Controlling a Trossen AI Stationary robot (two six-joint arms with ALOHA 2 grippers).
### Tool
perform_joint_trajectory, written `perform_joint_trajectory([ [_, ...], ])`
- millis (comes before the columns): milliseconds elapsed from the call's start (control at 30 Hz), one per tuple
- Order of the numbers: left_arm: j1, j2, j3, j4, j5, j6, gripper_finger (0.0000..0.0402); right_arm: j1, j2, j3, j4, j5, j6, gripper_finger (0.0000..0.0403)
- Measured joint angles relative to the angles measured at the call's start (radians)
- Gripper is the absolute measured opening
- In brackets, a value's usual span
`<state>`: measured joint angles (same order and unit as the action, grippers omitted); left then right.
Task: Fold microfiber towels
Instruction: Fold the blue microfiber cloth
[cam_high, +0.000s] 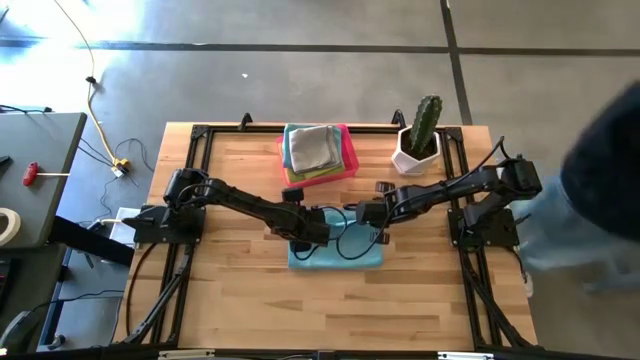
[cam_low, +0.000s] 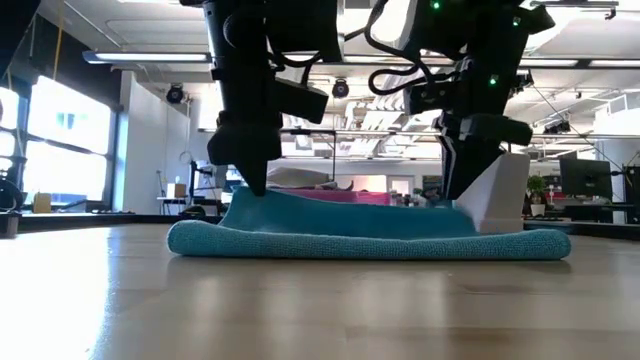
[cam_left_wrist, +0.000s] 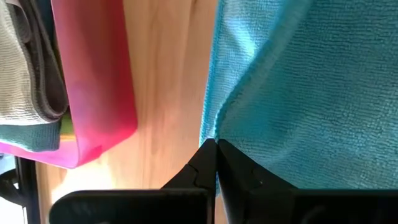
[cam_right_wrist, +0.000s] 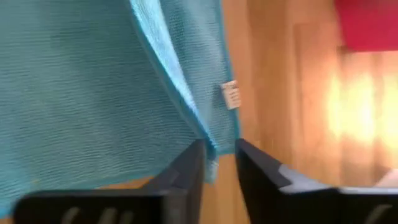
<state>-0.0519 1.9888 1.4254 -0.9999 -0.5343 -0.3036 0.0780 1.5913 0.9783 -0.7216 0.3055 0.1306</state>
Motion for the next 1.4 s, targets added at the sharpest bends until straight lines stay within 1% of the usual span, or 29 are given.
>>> perform_joint_trajectory([
  [67, -0.001, 0.000, 0.000, 0.001, -0.001, -0.006, 0.0000, 0.000, 0.000, 0.002, -0.001, 0.043, 0.000, 0.0123],
  [133, -0.001, 0.000, 0.000, 0.009, -0.008, -0.008, 0.0000, 0.000, 0.000, 0.010, -0.003, 0.046, 0.008, 0.0148],
  [167, 0.001, 0.000, 0.000, 0.013, -0.011, -0.009, 0.0000, 0.000, 0.000, 0.014, -0.003, 0.035, 0.015, 0.0157],
  [233, 0.006, 0.000, 0.000, 0.021, -0.017, -0.011, 0.0000, 0.002, 0.000, 0.015, 0.006, -0.021, 0.019, 0.0168],
  [333, 0.011, 0.000, 0.000, 0.023, -0.017, -0.010, 0.0000, 0.008, 0.000, -0.006, 0.044, -0.076, 0.026, 0.0170],
  [500, 0.023, 0.019, -0.005, 0.028, -0.017, -0.009, 0.0002, 0.021, 0.000, -0.057, 0.104, -0.073, 0.048, 0.0158],
  [600, 0.027, 0.034, -0.021, 0.036, -0.002, -0.018, 0.0012, 0.035, 0.000, -0.076, 0.111, -0.073, 0.052, 0.0152],
  [700, 0.025, 0.045, -0.040, 0.033, -0.020, -0.056, 0.0034, 0.051, 0.000, -0.078, 0.112, -0.073, 0.055, 0.0150],
  [800, 0.024, 0.045, -0.048, 0.030, -0.030, -0.060, 0.0064, 0.064, 0.000, -0.077, 0.131, -0.073, 0.052, 0.0150],
  [900, 0.024, 0.045, -0.044, 0.026, -0.068, -0.060, 0.0093, 0.072, 0.000, -0.077, 0.127, -0.075, 0.056, 0.0150],
  [1000, 0.025, 0.045, -0.027, 0.006, -0.115, -0.029, 0.0115, 0.078, 0.000, -0.077, 0.109, -0.076, 0.107, 0.0150],
  [1067, 0.025, 0.045, -0.012, -0.002, -0.114, -0.004, 0.0122, 0.080, 0.000, -0.077, 0.065, -0.077, 0.167, 0.0149],
  [1100, 0.024, 0.043, -0.009, 0.000, -0.090, 0.025, 0.0124, 0.080, 0.000, -0.077, 0.035, -0.078, 0.199, 0.0149],
  [1167, 0.013, 0.035, -0.009, 0.003, -0.002, 0.141, 0.0123, 0.081, -0.003, -0.077, -0.046, -0.080, 0.262, 0.0149],
  [1267, -0.017, 0.020, -0.015, 0.020, 0.202, 0.334, 0.0117, 0.090, -0.020, -0.077, -0.165, -0.101, 0.318, 0.0149],
  [1333, -0.032, 0.010, -0.037, 0.066, 0.323, 0.392, 0.0110, 0.105, -0.040, -0.077, -0.226, -0.105, 0.340, 0.0149],
  [1400, -0.031, -0.011, -0.071, 0.097, 0.368, 0.401, 0.0104, 0.124, -0.066, -0.077, -0.273, -0.096, 0.361, 0.0149],
])
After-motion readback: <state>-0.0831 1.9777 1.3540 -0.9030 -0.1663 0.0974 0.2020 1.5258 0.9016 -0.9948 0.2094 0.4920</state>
